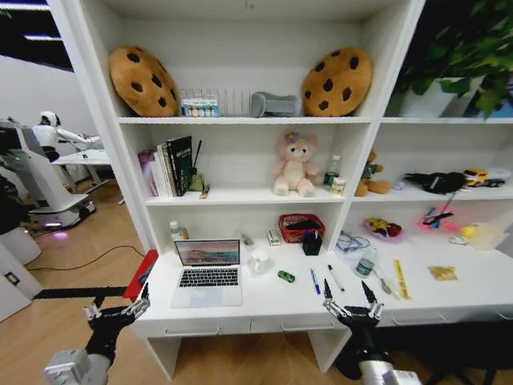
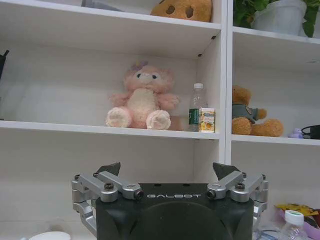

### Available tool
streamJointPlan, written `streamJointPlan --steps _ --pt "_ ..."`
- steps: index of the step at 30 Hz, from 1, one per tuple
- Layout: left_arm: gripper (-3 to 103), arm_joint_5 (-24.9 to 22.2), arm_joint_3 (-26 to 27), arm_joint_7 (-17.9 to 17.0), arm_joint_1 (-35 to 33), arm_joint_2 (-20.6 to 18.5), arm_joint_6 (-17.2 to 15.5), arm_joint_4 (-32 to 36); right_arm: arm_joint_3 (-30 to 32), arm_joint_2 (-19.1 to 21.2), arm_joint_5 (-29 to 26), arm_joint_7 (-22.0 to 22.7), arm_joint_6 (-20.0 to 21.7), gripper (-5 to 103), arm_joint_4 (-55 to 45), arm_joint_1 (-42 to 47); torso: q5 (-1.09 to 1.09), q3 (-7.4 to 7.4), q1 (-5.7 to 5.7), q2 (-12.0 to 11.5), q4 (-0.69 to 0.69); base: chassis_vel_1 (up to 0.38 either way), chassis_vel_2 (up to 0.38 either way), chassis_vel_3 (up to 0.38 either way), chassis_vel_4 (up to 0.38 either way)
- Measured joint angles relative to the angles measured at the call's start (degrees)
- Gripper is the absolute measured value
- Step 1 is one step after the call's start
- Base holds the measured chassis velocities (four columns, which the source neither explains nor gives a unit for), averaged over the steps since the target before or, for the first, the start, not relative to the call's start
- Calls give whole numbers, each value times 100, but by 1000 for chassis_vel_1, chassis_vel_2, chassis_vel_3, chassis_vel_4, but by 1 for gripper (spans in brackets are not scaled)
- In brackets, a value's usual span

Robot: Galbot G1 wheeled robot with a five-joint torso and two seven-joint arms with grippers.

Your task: Organize the objects on the table.

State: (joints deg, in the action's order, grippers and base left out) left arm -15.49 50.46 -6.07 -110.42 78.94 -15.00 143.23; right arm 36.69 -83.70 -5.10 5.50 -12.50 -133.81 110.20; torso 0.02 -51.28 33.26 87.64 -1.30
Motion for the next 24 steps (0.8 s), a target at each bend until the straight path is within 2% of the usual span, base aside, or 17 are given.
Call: streamJointPlan --steps 3,4,7,8,10,11,14,15,16,18,19,22,24 --pt "98 11 42 39 19 -167 31 0 48 85 -5 63 60 100 38 -39 -2 -1 2 -1 0 -118 130 11 -17" --pt "95 6 62 45 21 -233 44 0 62 108 -20 83 74 100 52 -50 -2 0 0 -1 0 -98 53 -3 24" --pt "98 -2 171 75 74 -628 146 -62 123 252 -95 121 145 100 161 -131 -3 4 -15 6 1 25 -6 -11 32" --pt "98 -2 171 75 74 -628 146 -62 123 252 -95 121 145 100 161 -131 -3 4 -15 6 1 76 -59 -62 48" --pt "98 -5 205 79 237 -1024 165 -302 140 338 -95 125 173 100 342 -205 -2 5 -17 8 0 70 -81 -75 71" --pt "98 -5 205 79 237 -1024 165 -302 140 338 -95 125 173 100 342 -205 -2 5 -17 8 0 64 -102 -75 69" --pt "101 -58 201 184 619 -1638 229 -690 155 391 -64 126 177 100 514 -253 -1 5 -16 7 2 28 -36 -33 32" --pt "98 -173 163 303 870 -2005 318 -953 163 404 -64 137 181 100 570 -276 0 3 -14 6 2 0 0 0 0" --pt "98 -173 163 303 870 -2005 318 -953 163 404 -64 137 181 100 570 -276 0 3 -14 6 2 0 0 0 0" --pt "96 -386 60 393 1332 -2637 408 -1439 189 442 -69 152 201 100 640 -324 0 1 -7 3 0 0 0 0 0" --pt "96 -386 60 393 1332 -2637 408 -1439 189 442 -69 152 201 100 640 -324 0 1 -7 3 0 0 0 0 0" --pt "99 -488 -119 563 2057 -3680 482 -2255 264 542 -88 231 256 100 690 -374 -2 0 -5 1 0 0 0 0 0" --pt "99 -473 -191 572 2182 -3819 513 -2372 286 555 -95 237 262 100 694 -367 -1 0 -5 2 1 0 0 0 0"
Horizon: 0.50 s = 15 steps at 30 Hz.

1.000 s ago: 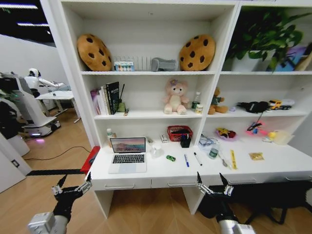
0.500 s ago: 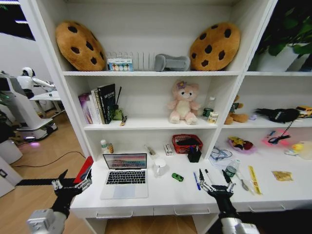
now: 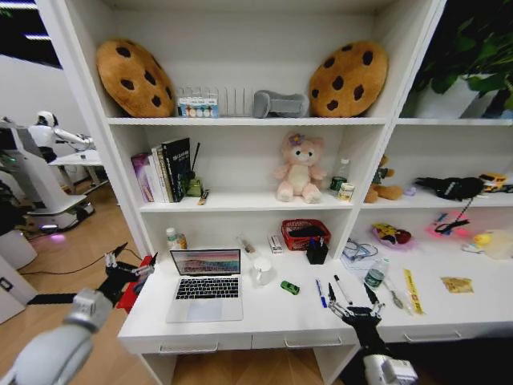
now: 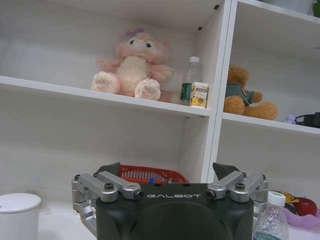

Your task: Organize the objects on the table.

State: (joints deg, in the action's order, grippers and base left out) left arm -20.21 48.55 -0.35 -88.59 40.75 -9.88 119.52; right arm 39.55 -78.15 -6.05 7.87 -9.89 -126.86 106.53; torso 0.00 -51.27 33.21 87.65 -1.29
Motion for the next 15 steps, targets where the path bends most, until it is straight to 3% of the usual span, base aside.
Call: streamJointPlan --steps 4,8,12,14,15 --pt "100 61 -442 -82 497 -347 177 -319 48 -11 -4 24 -9 100 50 39 0 1 -2 0 0 0 0 0 0" --pt "103 129 -1055 123 993 -679 286 -551 65 -59 29 49 -46 100 82 69 1 1 -3 1 0 0 0 0 0" --pt "97 149 -1494 323 1412 -872 436 -771 67 -64 50 50 -51 100 89 57 0 1 -3 1 0 0 0 0 0" --pt "86 147 -2032 502 2107 -962 550 -1076 84 -65 54 50 -44 100 82 40 0 1 -3 1 0 0 0 0 0" --pt "86 147 -2032 502 2107 -962 550 -1076 84 -65 54 50 -44 100 82 40 0 1 -3 1 0 0 0 0 0"
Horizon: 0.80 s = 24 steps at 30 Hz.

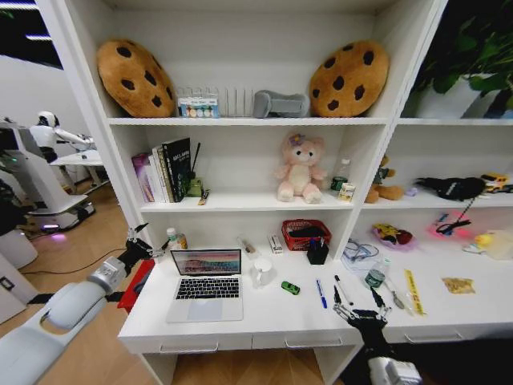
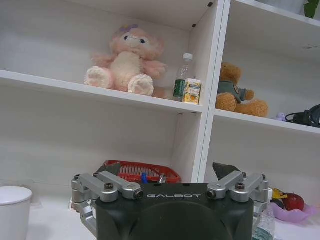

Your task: Organize the objects on the table.

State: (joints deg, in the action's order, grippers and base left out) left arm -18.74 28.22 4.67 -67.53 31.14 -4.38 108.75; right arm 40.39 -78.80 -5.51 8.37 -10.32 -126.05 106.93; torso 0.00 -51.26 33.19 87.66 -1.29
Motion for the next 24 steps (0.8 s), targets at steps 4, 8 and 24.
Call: streamJointPlan --steps 4,8,24 --pt "70 -12 -588 280 677 -47 173 -338 55 6 -5 -16 -1 100 -23 15 0 0 0 0 -1 0 0 0 0" --pt "53 -36 -1070 770 1165 -53 527 -711 129 8 -30 -98 -47 100 -53 50 0 0 0 0 0 0 0 0 0" --pt "2 268 -3457 2185 3491 -282 872 -1235 53 106 278 -508 -327 100 101 -101 0 0 0 0 0 0 0 0 0"
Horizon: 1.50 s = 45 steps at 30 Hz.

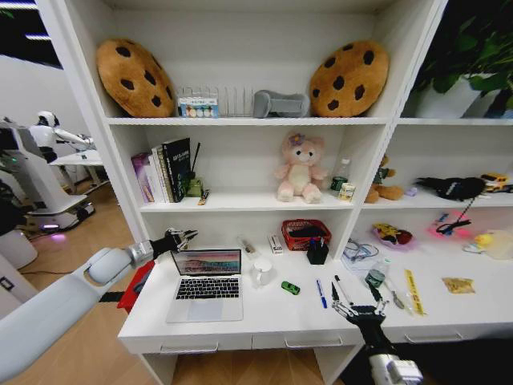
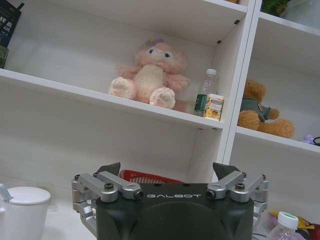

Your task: Organize the objects on the table.

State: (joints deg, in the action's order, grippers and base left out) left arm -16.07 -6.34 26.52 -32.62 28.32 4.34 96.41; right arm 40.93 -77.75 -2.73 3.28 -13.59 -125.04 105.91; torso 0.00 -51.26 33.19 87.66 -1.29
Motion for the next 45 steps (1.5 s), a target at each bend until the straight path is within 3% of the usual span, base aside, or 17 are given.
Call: streamJointPlan --steps 2,4,7,10,16,22,27,29,41,44,45 --pt "0 22 -606 120 504 -33 -5 -31 -27 -55 36 -15 -69 100 31 32 -1 0 0 0 0 0 0 0 0" --pt "0 44 -847 149 718 -26 -5 -48 -37 -87 54 -18 -104 100 51 47 1 0 0 0 0 0 0 0 0" --pt "0 103 -1315 202 1178 79 -15 -112 -55 -150 101 -31 -177 100 115 60 -1 1 -1 1 0 0 0 0 0" --pt "0 135 -2115 279 1953 330 -26 -277 -65 -163 188 -47 -253 100 186 39 0 1 0 0 -1 0 0 0 0" --pt "0 146 -2779 492 2634 533 72 -491 -65 -124 222 -61 -295 100 193 20 -1 0 0 0 -1 0 0 0 0" --pt "0 195 -3082 694 3032 558 251 -722 -70 -169 249 -69 -401 100 275 75 0 0 -1 0 0 0 0 0 0" --pt "0 573 -3364 958 3311 554 604 -982 -88 -196 256 -69 -426 100 290 67 0 0 0 0 -1 0 0 0 0" --pt "0 894 -3374 1206 3354 556 765 -1116 -68 -194 237 -64 -424 100 268 72 0 1 0 1 -1 0 0 0 0" --pt "0 1471 -3186 1579 3239 506 1189 -1320 -41 -147 174 -54 -402 100 237 86 2 0 0 0 0 0 0 0 0" --pt "0 1541 -2916 2304 3047 389 1478 -1259 -76 -193 201 -51 -391 100 236 74 0 1 0 1 -1 0 0 0 0" --pt "0 1541 -2916 2304 3047 389 1478 -1259 -76 -193 201 -51 -391 100 236 74 0 1 0 1 -1 0 0 0 0"
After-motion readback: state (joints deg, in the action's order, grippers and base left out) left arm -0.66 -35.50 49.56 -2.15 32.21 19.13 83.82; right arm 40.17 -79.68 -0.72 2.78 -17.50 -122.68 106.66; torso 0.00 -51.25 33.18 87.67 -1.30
